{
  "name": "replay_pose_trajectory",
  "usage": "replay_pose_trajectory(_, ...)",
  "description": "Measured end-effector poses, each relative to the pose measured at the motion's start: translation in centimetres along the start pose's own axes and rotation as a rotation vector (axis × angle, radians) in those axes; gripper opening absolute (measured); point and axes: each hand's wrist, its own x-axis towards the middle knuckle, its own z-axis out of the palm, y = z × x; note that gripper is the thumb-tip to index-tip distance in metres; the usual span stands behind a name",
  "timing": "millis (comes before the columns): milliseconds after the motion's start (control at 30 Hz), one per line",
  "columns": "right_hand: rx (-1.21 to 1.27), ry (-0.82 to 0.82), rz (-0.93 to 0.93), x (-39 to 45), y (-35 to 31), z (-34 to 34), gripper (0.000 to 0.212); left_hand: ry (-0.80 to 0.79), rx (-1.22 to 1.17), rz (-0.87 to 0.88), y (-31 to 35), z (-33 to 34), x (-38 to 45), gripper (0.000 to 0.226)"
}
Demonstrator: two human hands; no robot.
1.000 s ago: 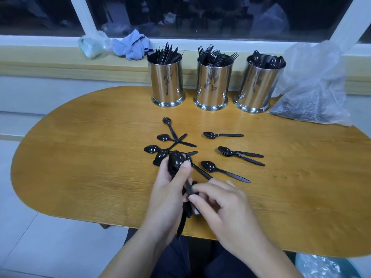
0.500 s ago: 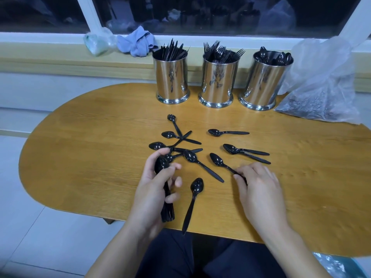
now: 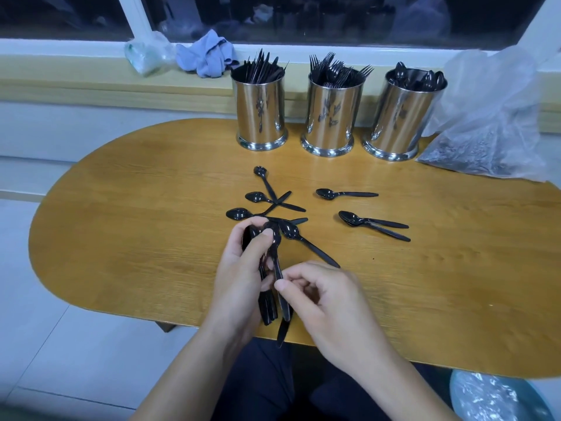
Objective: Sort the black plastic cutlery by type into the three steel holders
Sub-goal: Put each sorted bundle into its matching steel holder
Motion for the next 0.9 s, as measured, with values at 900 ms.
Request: replay_pose_trajectory(900, -0.906, 0.046, 0.205, 1.2, 1.9, 1.0, 0.018, -0.089, -0.24, -0.207, -0.3, -4.0, 0.6, 0.044)
